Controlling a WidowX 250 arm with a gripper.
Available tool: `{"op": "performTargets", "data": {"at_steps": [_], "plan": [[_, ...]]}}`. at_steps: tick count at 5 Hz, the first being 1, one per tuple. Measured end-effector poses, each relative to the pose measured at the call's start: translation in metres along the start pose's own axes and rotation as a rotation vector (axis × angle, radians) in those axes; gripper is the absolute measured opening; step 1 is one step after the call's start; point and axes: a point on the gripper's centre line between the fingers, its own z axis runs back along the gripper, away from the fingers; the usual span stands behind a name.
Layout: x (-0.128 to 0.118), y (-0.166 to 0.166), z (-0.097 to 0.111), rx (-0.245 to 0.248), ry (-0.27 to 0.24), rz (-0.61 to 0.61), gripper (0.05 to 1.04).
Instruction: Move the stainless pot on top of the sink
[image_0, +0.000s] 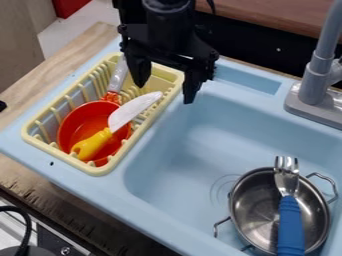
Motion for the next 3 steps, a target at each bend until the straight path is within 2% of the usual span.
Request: {"op": "performTargets", "data": {"at_steps": [1,2,3], "plan": [[-0.006,-0.001,-0.007,0.001,0.029,-0.008,0.999],[-0.015,-0.011,-0.012,-0.025,0.046,-0.103,0.999],[-0.025,-0.027,-0.016,-0.065,0.031,-0.259,0.999]]}}
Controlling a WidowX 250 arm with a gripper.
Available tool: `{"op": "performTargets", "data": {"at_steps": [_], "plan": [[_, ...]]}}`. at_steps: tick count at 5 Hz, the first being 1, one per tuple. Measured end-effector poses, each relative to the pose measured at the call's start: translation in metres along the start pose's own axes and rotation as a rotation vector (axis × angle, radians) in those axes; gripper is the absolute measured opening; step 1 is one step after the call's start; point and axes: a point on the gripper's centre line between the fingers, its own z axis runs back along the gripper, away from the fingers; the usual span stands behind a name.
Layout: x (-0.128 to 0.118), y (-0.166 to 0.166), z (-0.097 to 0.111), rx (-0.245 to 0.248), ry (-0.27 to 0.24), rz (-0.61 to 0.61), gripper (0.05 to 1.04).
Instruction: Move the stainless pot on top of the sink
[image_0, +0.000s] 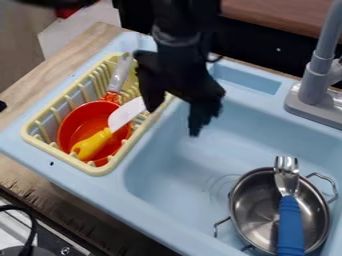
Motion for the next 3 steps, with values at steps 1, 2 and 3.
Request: {"op": "performTargets", "data": {"at_steps": [1,2,3], "plan": [[0.002,-0.019,-0.001,-0.045,-0.023,-0.136,0.999],[0.001,-0.037,-0.015,-0.067,0.019,-0.256,0.999],[0.003,-0.051,-0.025,-0.072,0.024,-0.277,0.999]]}}
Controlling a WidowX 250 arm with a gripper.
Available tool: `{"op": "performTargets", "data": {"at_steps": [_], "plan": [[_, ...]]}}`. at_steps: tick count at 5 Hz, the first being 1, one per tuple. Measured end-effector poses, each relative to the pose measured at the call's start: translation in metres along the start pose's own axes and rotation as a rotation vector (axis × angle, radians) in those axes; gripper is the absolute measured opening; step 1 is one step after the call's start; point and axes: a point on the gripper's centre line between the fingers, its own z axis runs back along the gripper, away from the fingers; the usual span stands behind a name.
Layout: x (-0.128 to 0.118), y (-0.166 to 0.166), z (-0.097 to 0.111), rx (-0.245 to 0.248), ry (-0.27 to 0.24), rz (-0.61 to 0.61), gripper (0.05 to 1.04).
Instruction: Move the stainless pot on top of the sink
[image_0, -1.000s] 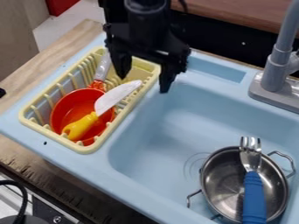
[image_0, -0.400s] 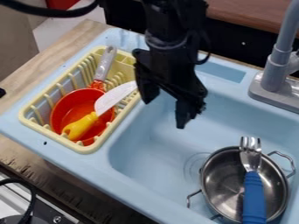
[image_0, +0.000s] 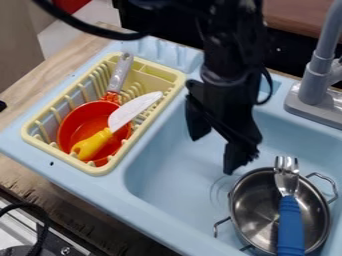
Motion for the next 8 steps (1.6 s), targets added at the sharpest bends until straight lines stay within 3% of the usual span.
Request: {"op": "performTargets", "data": {"at_steps": [1,2,6,7,8], "plan": [[0.006,-0.009,-0.001,-0.007,-0.032,-0.006,0.999],[0.007,-0.018,-0.006,-0.018,-0.027,-0.006,0.999],[0.0,-0.032,-0.031,0.03,-0.032,-0.063,0.999],[0.0,-0.033,-0.039,0.025,-0.019,-0.056,0.947],[-0.002,-0.032,-0.041,-0.015,-0.011,-0.044,0.681]]}}
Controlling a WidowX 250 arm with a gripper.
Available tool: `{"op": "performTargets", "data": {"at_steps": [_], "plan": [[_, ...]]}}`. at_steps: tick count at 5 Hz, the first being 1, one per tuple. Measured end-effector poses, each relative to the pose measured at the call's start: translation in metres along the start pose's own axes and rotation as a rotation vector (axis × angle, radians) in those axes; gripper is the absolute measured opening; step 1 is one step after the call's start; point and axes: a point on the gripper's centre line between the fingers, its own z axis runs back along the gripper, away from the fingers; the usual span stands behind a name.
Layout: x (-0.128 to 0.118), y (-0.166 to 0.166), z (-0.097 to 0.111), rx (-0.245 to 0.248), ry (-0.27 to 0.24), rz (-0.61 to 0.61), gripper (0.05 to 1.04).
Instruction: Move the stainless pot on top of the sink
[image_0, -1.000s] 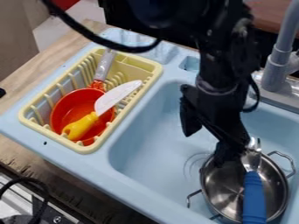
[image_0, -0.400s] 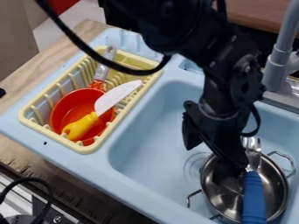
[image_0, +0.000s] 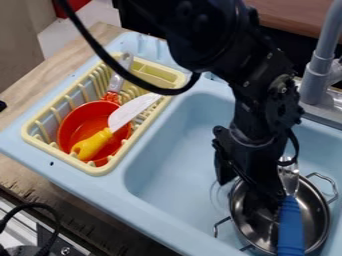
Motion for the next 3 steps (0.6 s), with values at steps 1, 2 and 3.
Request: {"op": "performTargets", "data": {"at_steps": [1,2,3], "plan": [[-0.0001,0.0021,-0.0002,-0.017,0.001,-0.002,0.386],[-0.0004,0.0039,-0.0007,-0.054,-0.004,0.005,0.174],[-0.0026,0.0071,-0.0012,-0.062,-0.002,0.01,0.074]]}}
